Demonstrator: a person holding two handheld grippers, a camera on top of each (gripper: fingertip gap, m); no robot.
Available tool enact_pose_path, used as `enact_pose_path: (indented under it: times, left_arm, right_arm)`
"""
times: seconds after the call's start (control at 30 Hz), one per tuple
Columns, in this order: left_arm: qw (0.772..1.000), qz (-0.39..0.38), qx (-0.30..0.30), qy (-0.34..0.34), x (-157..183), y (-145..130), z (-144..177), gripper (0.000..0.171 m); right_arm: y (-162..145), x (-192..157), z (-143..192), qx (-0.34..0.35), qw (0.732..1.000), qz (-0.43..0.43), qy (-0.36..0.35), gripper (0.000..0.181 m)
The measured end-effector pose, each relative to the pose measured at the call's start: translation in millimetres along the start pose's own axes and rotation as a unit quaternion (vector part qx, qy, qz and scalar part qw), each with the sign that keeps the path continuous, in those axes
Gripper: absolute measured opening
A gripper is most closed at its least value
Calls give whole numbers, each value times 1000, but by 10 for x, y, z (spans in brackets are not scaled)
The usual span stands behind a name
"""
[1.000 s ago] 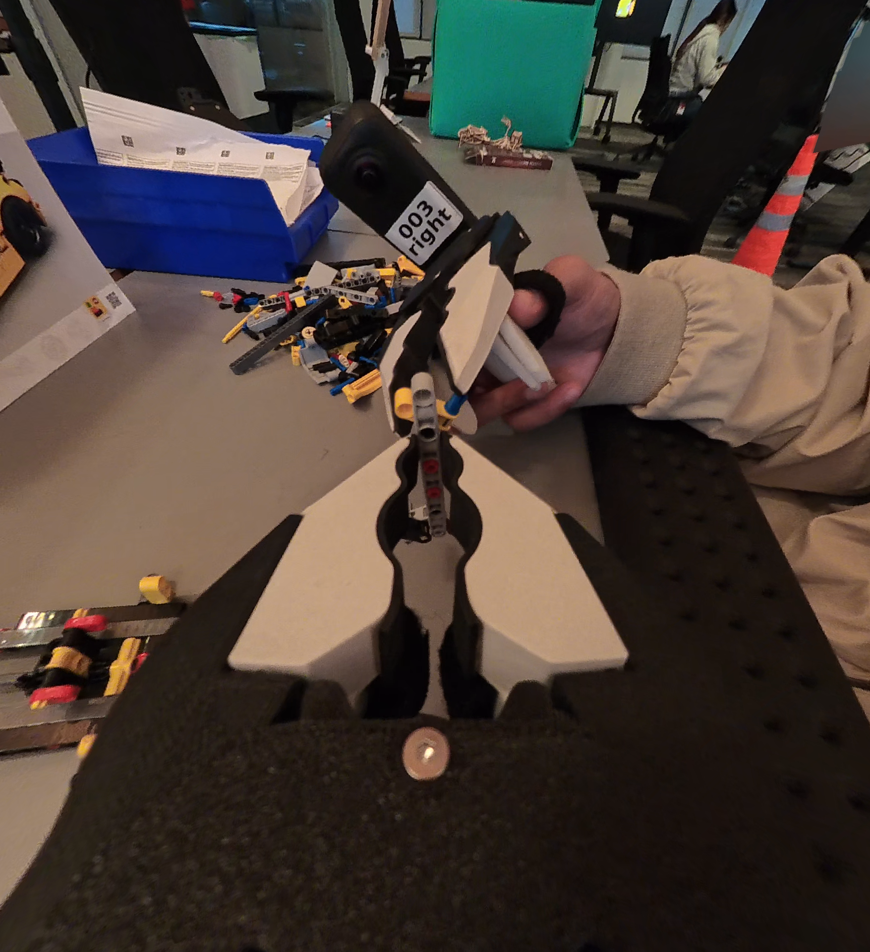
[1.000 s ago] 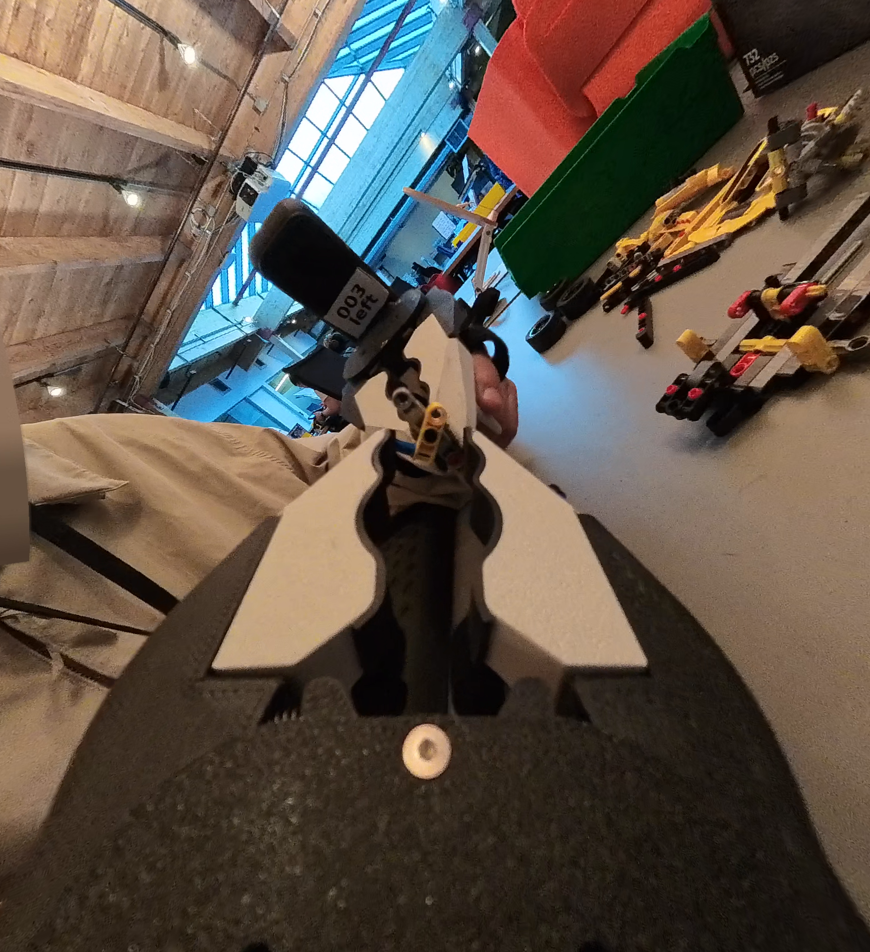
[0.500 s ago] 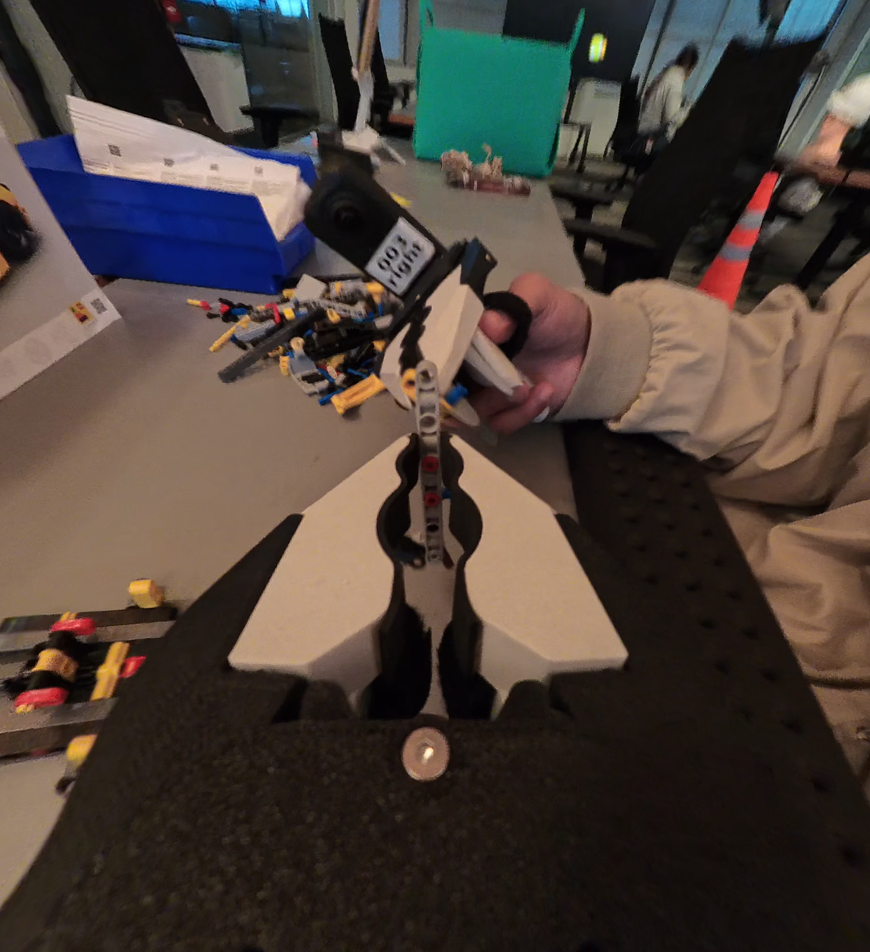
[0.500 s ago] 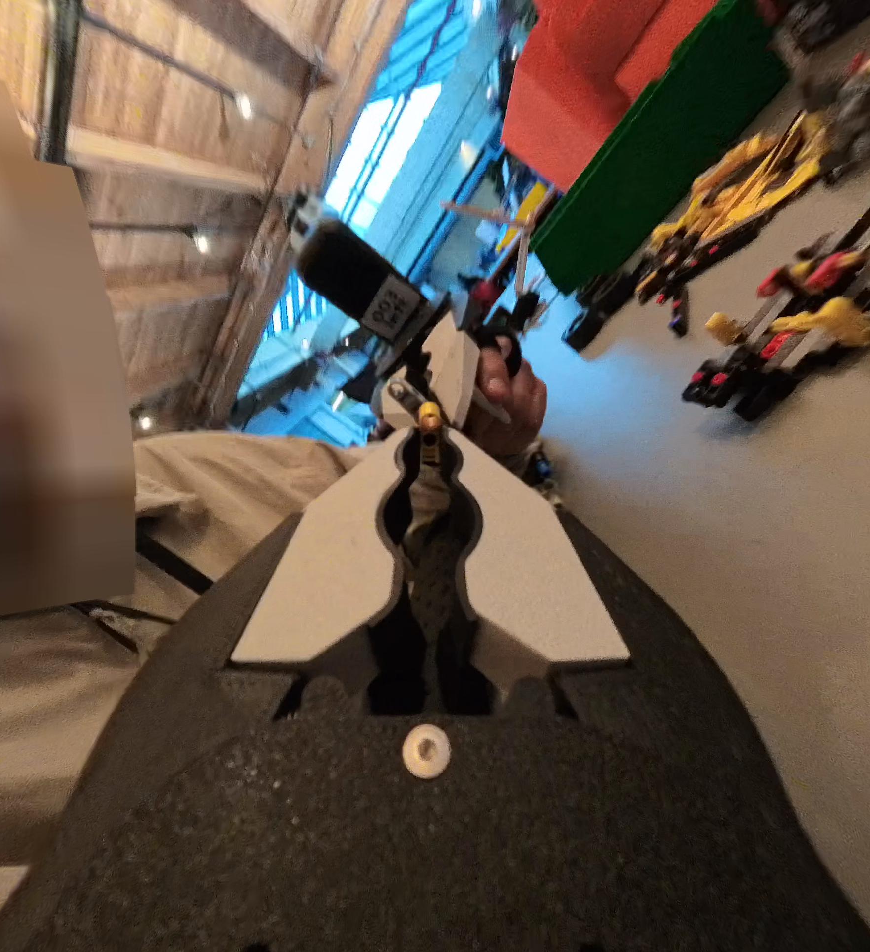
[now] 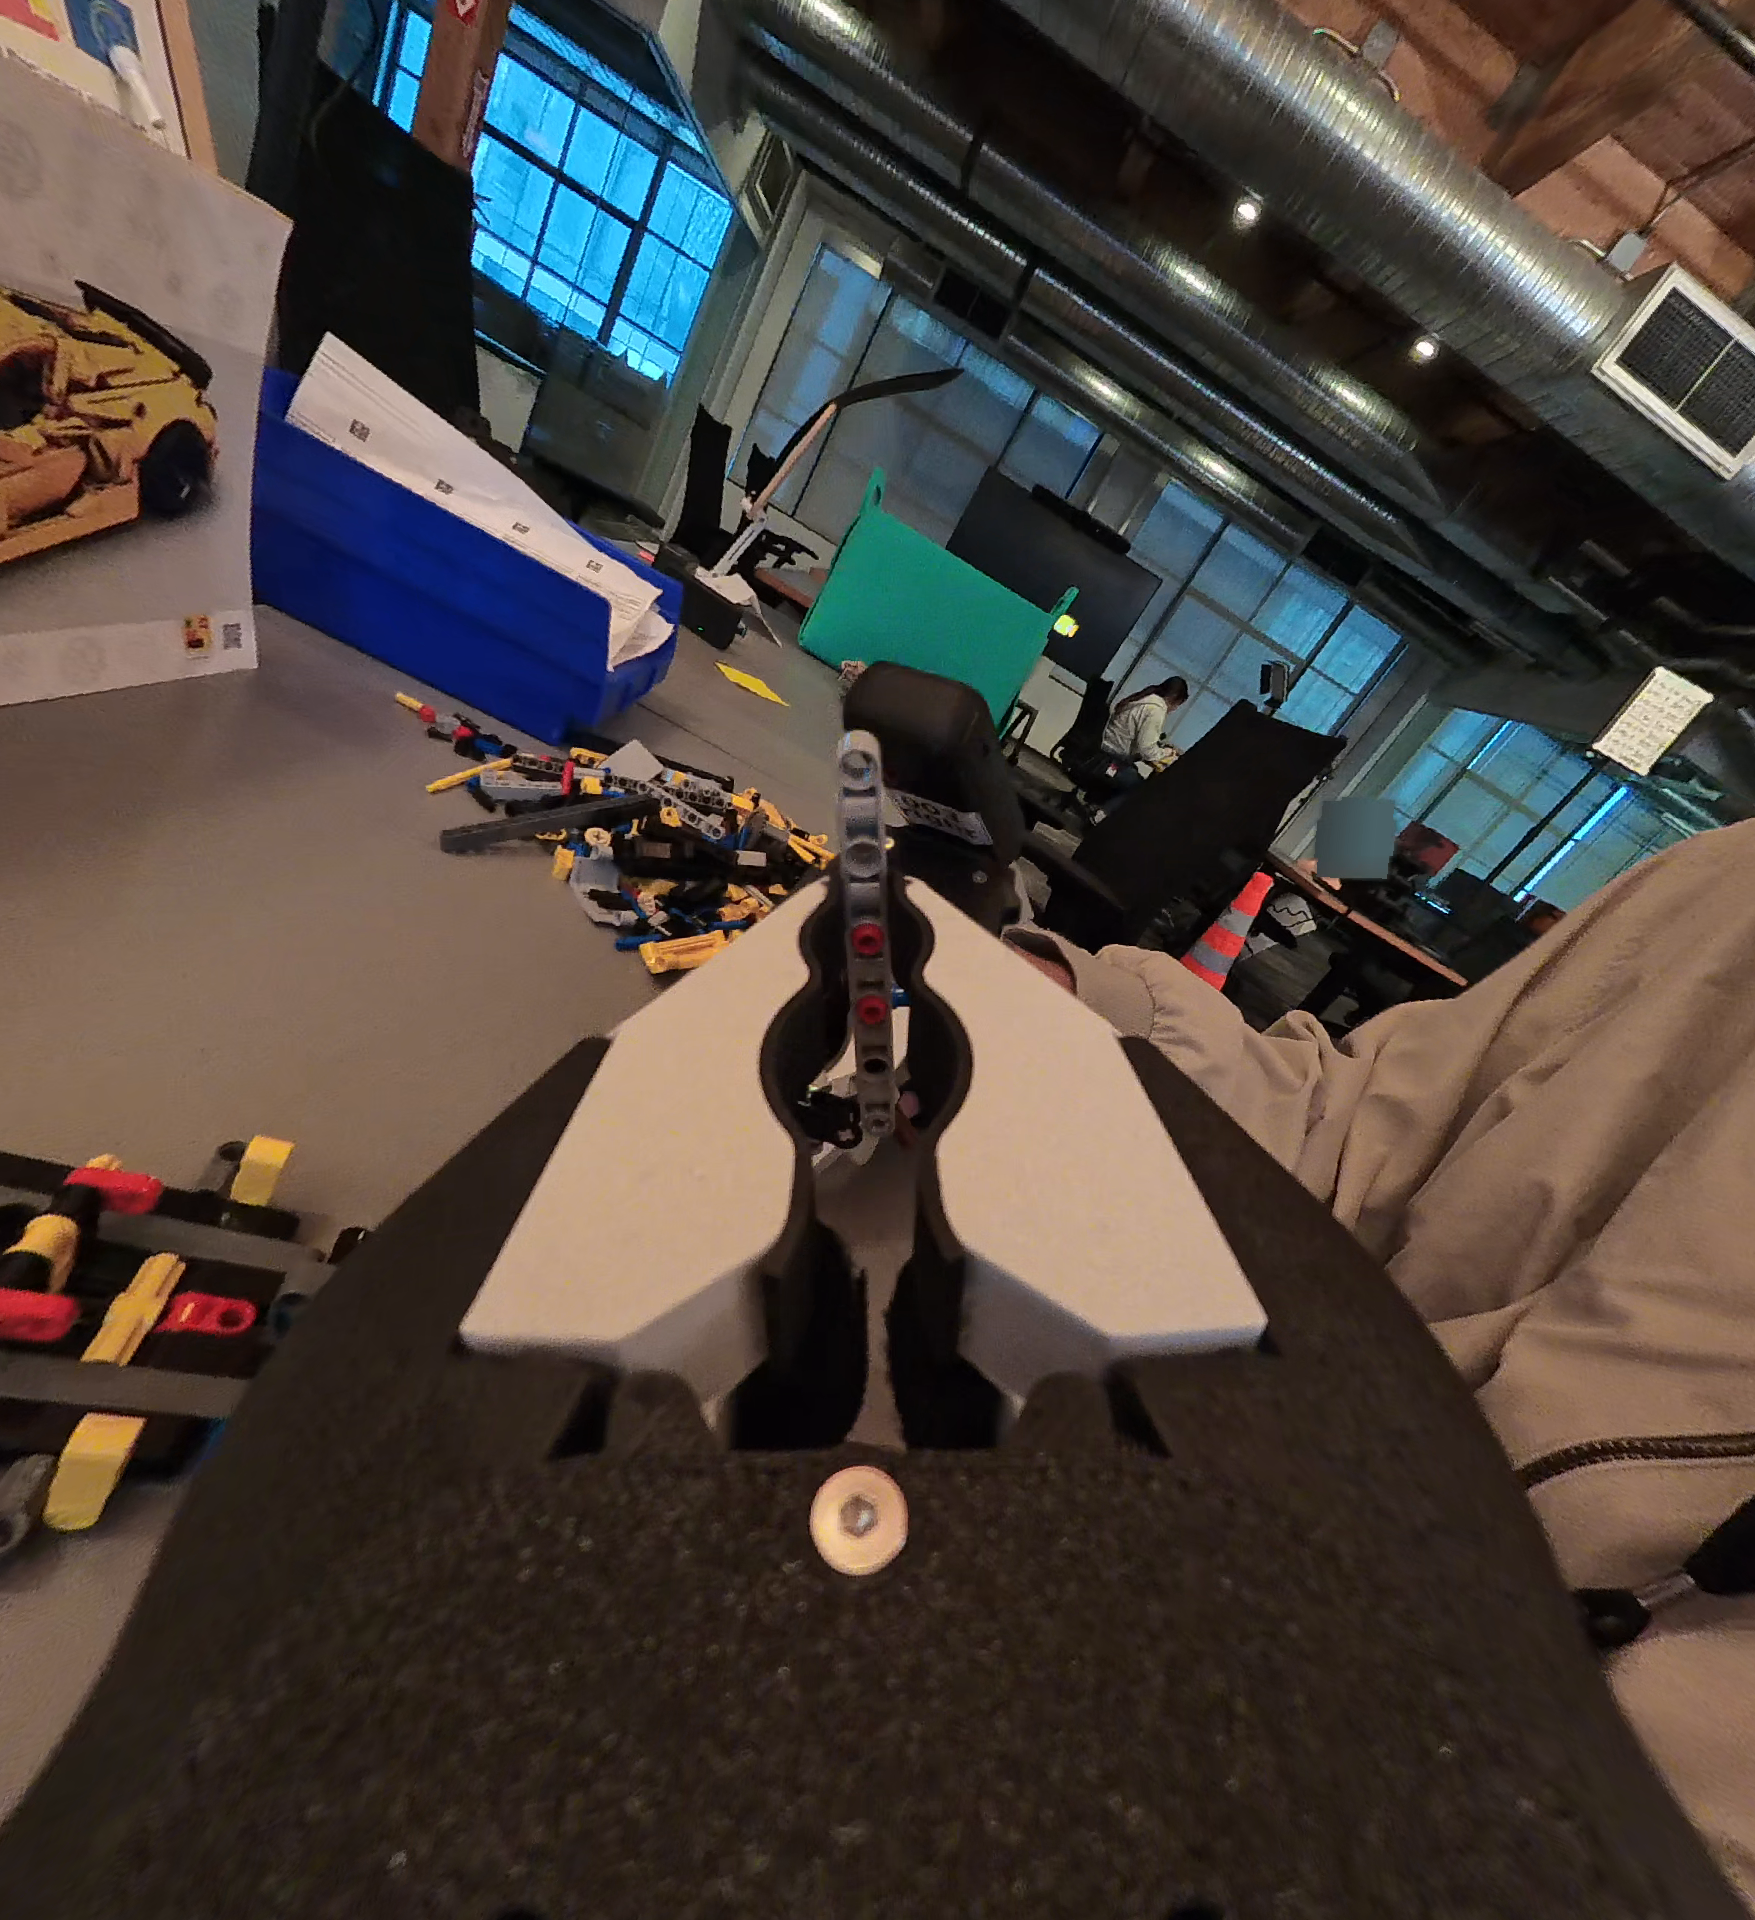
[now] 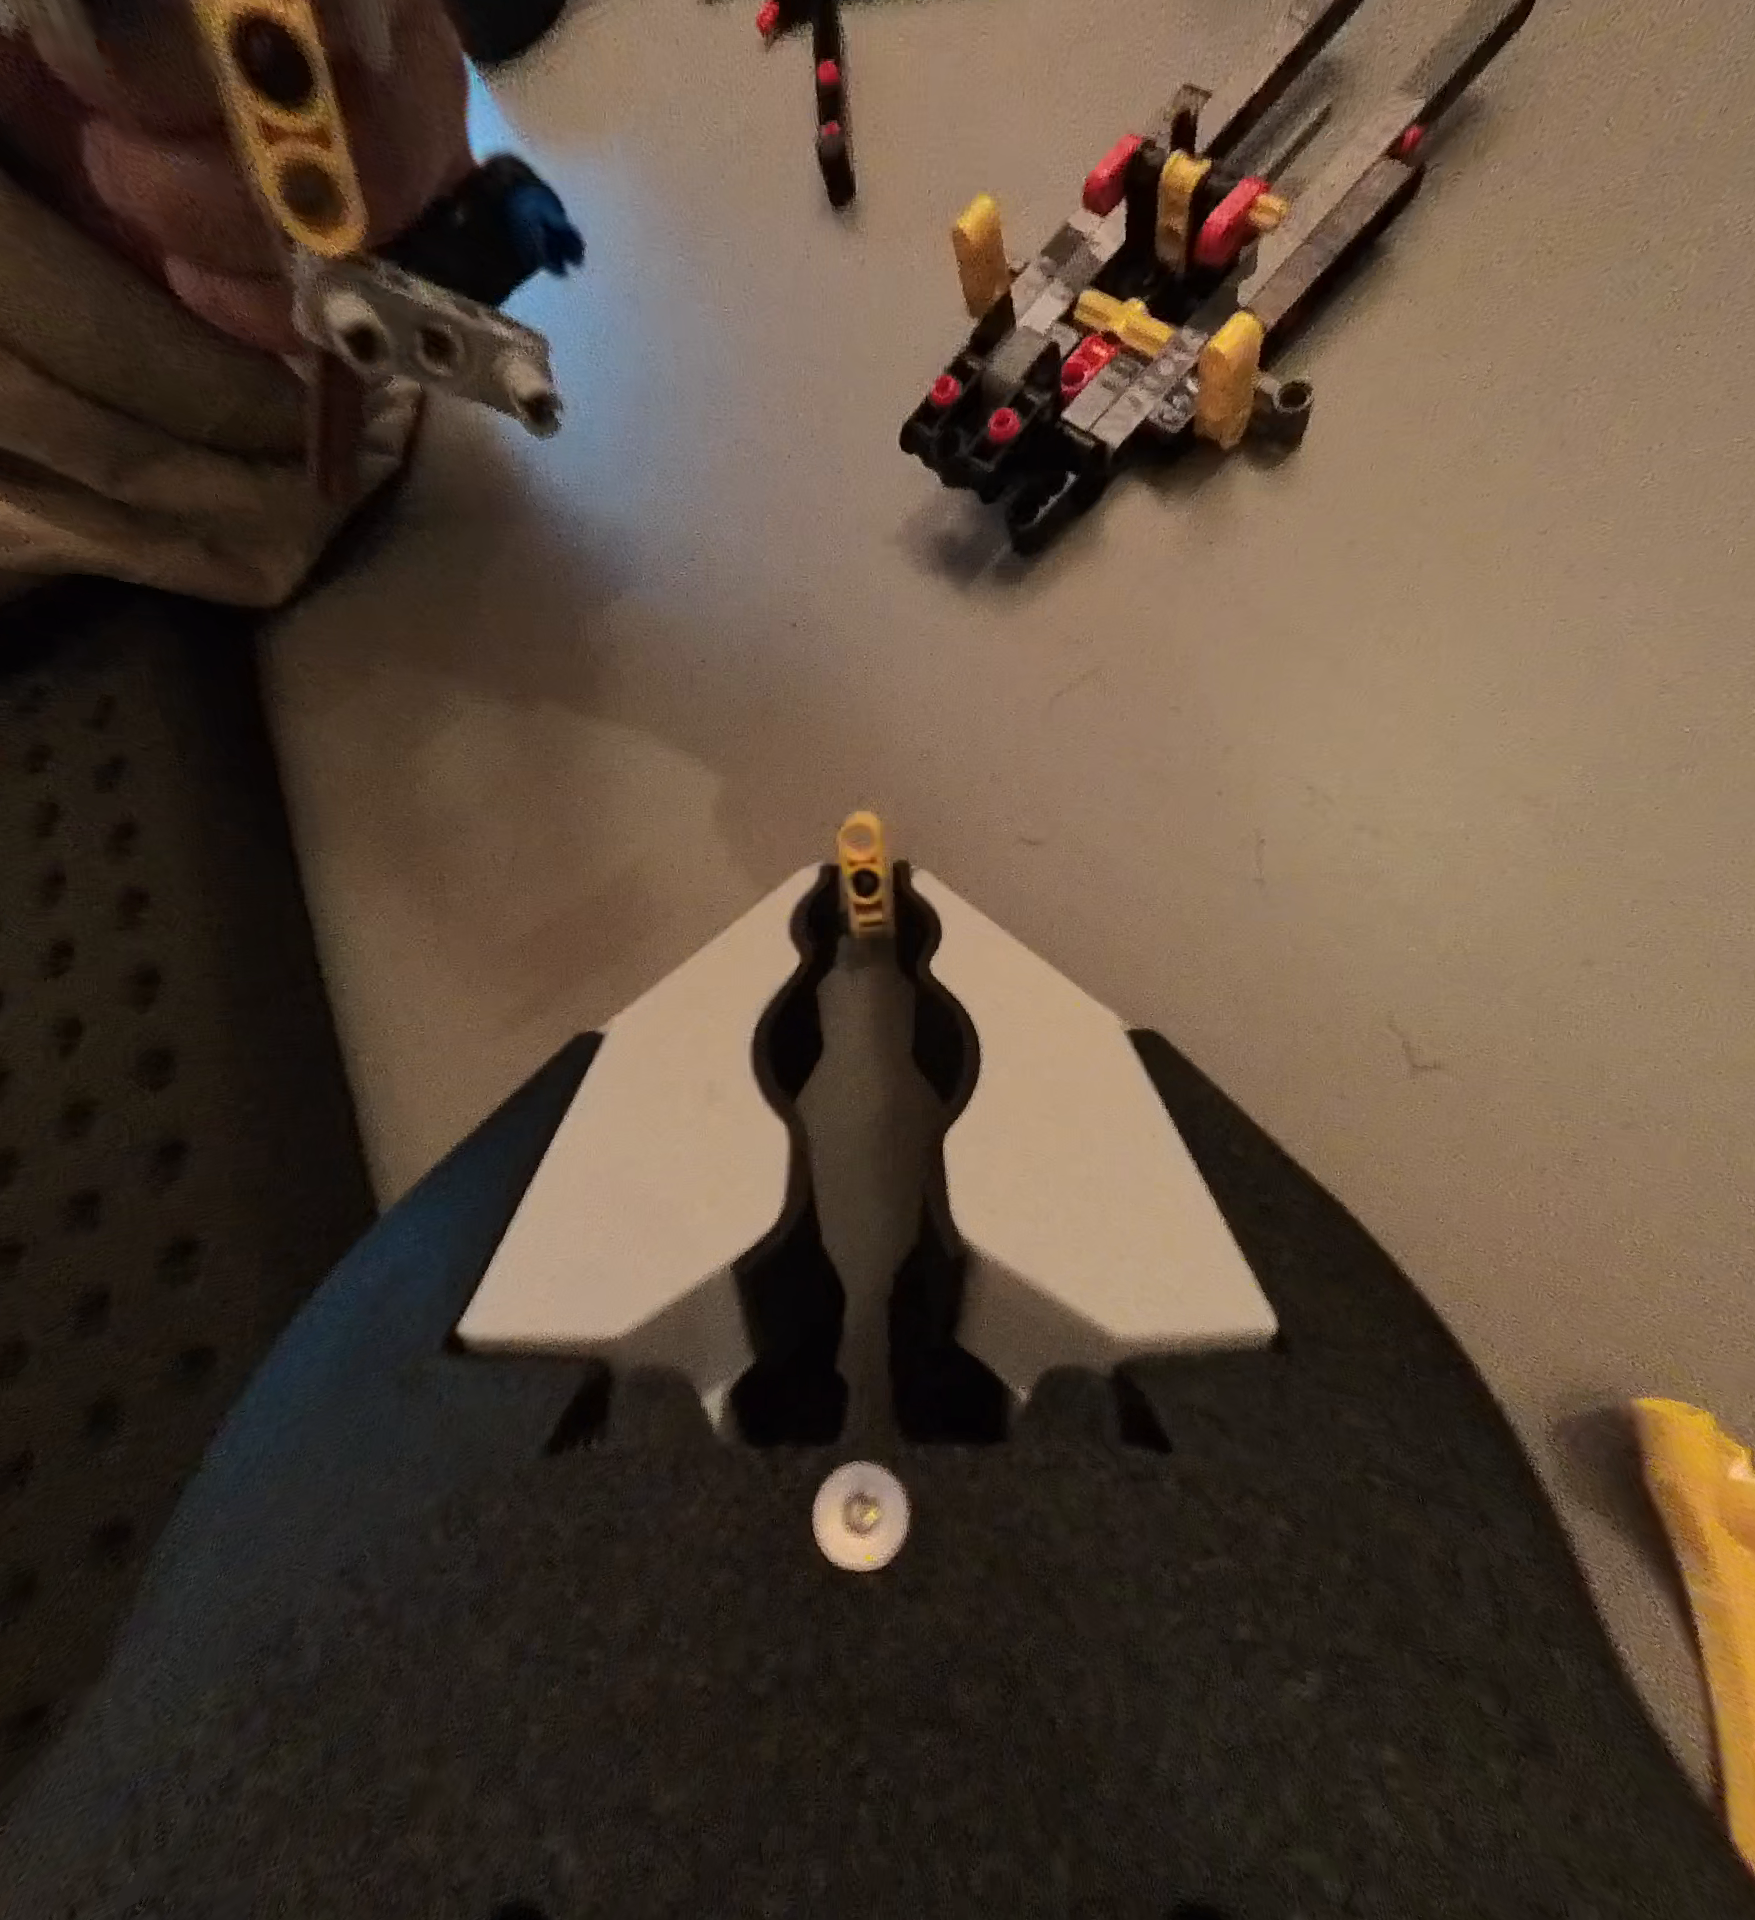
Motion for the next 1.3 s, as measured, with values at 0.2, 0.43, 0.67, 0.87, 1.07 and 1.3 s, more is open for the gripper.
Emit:
enact_pose_path:
  times: [0.2,0.43,0.67,0.87,1.07,1.3]
  left_arm:
    - [999,34,-21,-23,-14,-89,-73,7]
    - [997,43,-45,-40,16,-194,-185,7]
    - [995,44,-75,-54,27,-240,-217,27]
    - [995,-18,-93,-36,91,-290,-289,12]
    - [994,-32,-101,-6,37,-239,-184,7]
    - [998,33,10,-57,3,32,64,6]
  right_arm:
    - [336,-210,358,204,965,-40,162,30]
    - [367,-314,326,204,964,-22,168,7]
    - [375,-124,520,259,932,-114,226,6]
    - [374,-165,461,241,936,-109,232,6]
    - [356,-57,508,238,935,-121,232,6]
    - [113,306,703,227,943,-165,179,6]
Point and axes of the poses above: each gripper's, where its closed fingertips meet, z back along the fingers, y out of its top, x = y × z across the jaws, the point moved 8 cm from there along z, back along the fingers, and after that the axes turned 5 degrees about -y, right-handed, at the moved point
